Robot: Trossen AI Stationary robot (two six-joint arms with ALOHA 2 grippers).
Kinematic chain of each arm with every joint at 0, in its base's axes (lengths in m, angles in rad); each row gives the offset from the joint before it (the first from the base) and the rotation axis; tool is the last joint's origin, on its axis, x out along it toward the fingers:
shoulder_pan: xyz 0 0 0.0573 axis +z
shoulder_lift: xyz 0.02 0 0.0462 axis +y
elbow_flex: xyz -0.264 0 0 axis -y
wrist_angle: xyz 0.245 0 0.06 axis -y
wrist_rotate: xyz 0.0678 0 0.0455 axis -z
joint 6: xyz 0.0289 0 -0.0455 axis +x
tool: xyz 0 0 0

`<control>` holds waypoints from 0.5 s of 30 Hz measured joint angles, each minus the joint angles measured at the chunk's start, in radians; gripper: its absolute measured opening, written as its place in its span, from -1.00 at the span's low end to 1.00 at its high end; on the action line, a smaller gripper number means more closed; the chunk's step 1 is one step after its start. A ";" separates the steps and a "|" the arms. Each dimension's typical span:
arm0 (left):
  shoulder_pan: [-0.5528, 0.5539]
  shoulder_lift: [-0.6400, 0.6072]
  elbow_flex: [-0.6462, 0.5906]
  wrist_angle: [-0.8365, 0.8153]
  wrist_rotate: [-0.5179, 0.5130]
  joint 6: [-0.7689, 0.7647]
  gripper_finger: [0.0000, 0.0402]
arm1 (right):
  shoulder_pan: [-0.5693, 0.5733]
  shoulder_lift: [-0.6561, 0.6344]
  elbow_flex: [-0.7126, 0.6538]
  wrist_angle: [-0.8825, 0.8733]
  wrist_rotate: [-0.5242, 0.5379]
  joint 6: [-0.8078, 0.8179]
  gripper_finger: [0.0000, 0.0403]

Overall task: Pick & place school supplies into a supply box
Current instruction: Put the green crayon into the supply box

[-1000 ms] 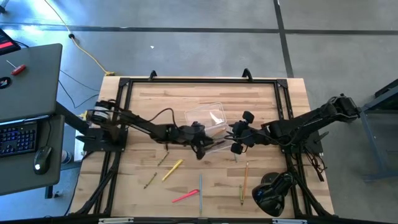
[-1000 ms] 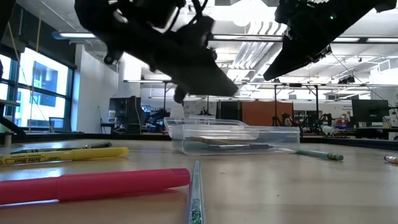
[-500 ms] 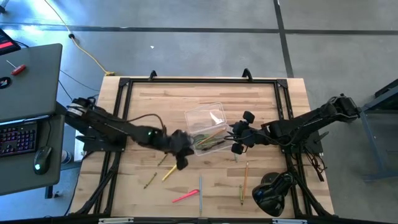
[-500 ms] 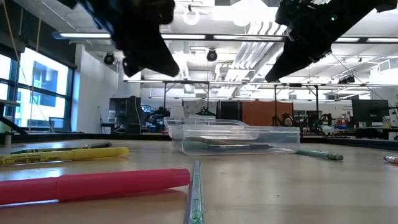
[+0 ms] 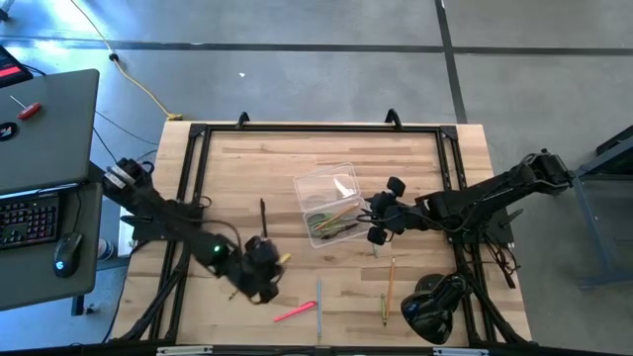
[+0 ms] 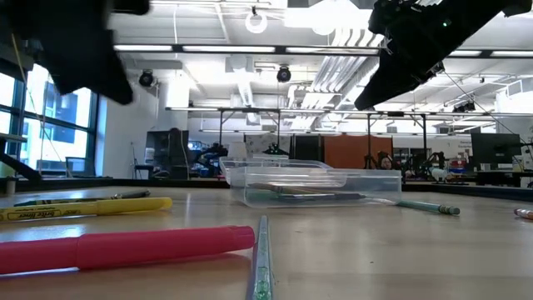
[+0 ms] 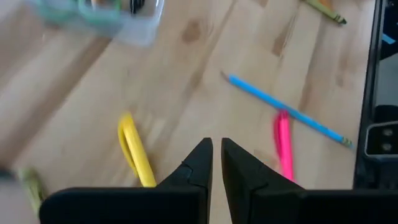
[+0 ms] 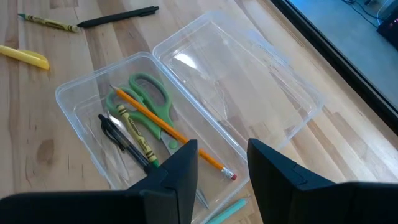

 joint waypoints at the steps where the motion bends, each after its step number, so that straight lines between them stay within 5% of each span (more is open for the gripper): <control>1: -0.023 0.000 0.000 -0.012 -0.016 -0.035 -0.69 | 0.000 0.000 0.000 0.000 0.000 -0.001 -0.41; 10: -0.185 0.008 0.000 -0.110 -0.104 -0.319 -0.69 | 0.000 0.000 0.000 0.000 0.006 -0.003 -0.41; 15: -0.232 0.009 0.000 -0.133 -0.092 -0.352 -0.69 | -0.001 0.000 0.000 0.000 0.009 -0.003 -0.41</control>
